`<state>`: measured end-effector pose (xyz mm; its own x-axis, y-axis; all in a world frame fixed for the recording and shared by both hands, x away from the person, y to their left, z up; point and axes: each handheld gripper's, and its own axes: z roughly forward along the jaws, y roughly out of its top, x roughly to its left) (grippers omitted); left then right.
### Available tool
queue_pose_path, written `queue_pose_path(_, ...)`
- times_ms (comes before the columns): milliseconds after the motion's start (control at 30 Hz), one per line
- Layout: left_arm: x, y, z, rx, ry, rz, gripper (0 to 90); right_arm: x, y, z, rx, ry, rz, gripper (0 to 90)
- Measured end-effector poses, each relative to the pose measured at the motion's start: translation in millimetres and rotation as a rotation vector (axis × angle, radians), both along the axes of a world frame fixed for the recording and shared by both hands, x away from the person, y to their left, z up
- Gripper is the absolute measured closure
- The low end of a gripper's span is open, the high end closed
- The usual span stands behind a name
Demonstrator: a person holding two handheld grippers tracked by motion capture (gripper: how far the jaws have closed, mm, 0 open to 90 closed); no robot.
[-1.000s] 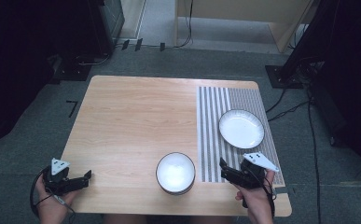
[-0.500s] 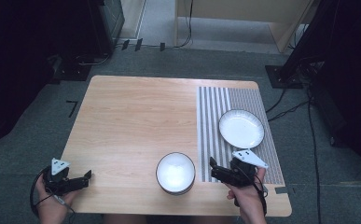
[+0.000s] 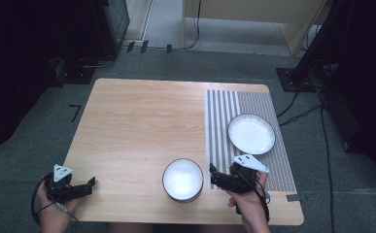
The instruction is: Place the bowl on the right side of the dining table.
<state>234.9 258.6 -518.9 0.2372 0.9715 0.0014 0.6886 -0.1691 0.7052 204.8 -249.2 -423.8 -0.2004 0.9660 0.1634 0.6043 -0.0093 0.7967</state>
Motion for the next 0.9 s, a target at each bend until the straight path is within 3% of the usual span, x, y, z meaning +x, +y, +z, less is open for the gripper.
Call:
queue_pose_path(367, 0.9, 0.0, 0.0, 0.000, -0.001, 0.001, 0.0, 4.8, 18.9, -3.3, 0.000, 0.007, 0.026, 9.3)
queue_pose_path(900, 1.6, -0.1, -0.1, -0.001, -0.003, 0.001, 0.0, 2.1, 24.3, 5.1, 0.026, -0.014, 0.035, 9.3)
